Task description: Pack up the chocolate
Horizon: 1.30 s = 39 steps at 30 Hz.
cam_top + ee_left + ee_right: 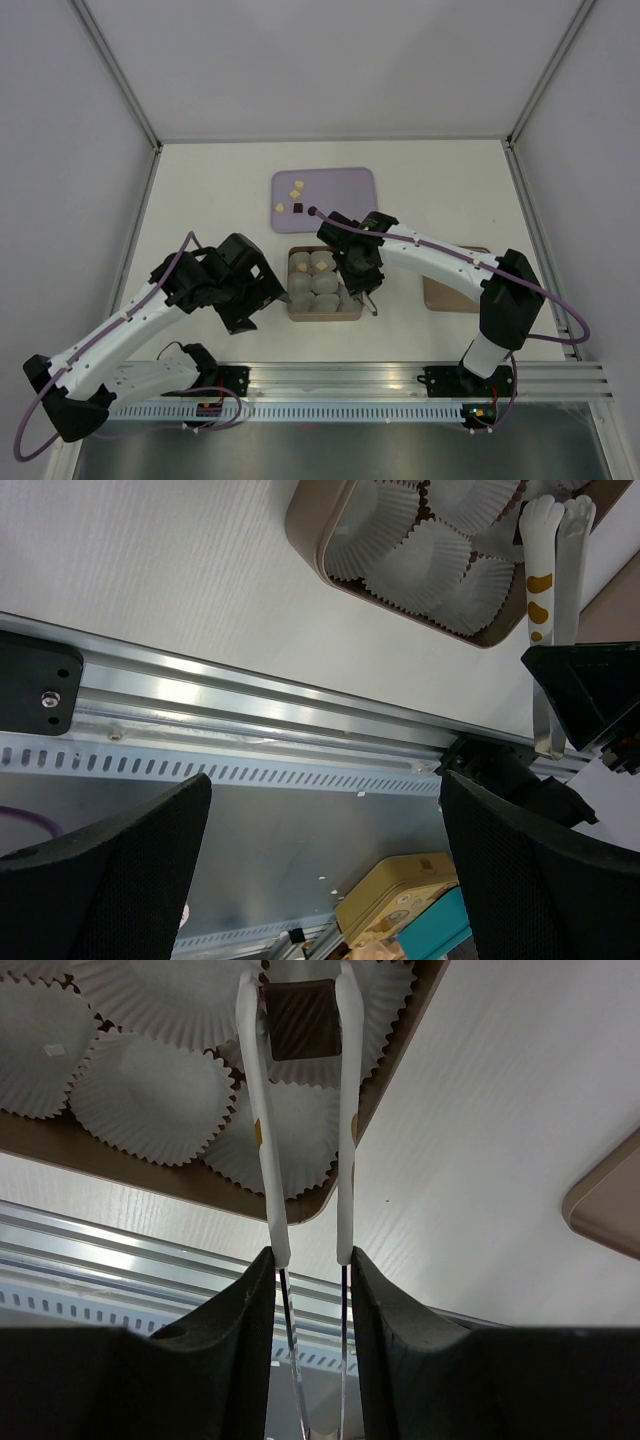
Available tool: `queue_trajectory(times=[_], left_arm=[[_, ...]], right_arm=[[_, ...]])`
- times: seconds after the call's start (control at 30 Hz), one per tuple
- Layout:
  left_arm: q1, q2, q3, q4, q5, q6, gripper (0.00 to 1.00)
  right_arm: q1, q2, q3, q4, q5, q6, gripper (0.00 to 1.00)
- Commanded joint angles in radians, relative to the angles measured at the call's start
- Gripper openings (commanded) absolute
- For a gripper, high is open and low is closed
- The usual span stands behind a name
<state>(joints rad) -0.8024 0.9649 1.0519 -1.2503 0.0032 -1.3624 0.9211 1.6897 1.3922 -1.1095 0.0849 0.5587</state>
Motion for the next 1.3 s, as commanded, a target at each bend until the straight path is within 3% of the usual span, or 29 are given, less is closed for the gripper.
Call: queue_trajectory(times=[0.0, 0.33, 0.7, 0.9, 1.0, 1.07, 1.27], left_arm=[[0.003, -0.020, 0.031, -0.029, 0.041, 0.005, 1.00], [0.003, -0.032, 0.033, -0.038, 0.035, -0.004, 1.00], [0.003, -0.045, 0.040, -0.051, 0.040, -0.004, 0.99], [0.003, -0.057, 0.034, -0.084, 0.043, -0.004, 1.00], [0.003, -0.057, 0.039, -0.098, 0.055, 0.005, 1.00], [0.003, -0.060, 0.039, -0.110, 0.067, 0.009, 1.00], [0.003, -0.077, 0.027, -0.135, 0.057, 0.006, 1.00]], right_arm=[[0.005, -0.025, -0.013, 0.005, 0.024, 0.018, 0.38], [0.007, -0.022, 0.017, 0.000, 0.032, 0.021, 0.50], [0.007, -0.026, 0.307, -0.042, 0.044, -0.006, 0.46], [-0.013, 0.174, 0.511, -0.052, 0.071, -0.089, 0.46], [-0.050, 0.310, 0.683, -0.101, 0.111, -0.126, 0.46], [-0.089, 0.446, 0.888, -0.137, 0.153, -0.147, 0.46], [-0.186, 0.541, 0.920, -0.072, 0.030, -0.146, 0.47]])
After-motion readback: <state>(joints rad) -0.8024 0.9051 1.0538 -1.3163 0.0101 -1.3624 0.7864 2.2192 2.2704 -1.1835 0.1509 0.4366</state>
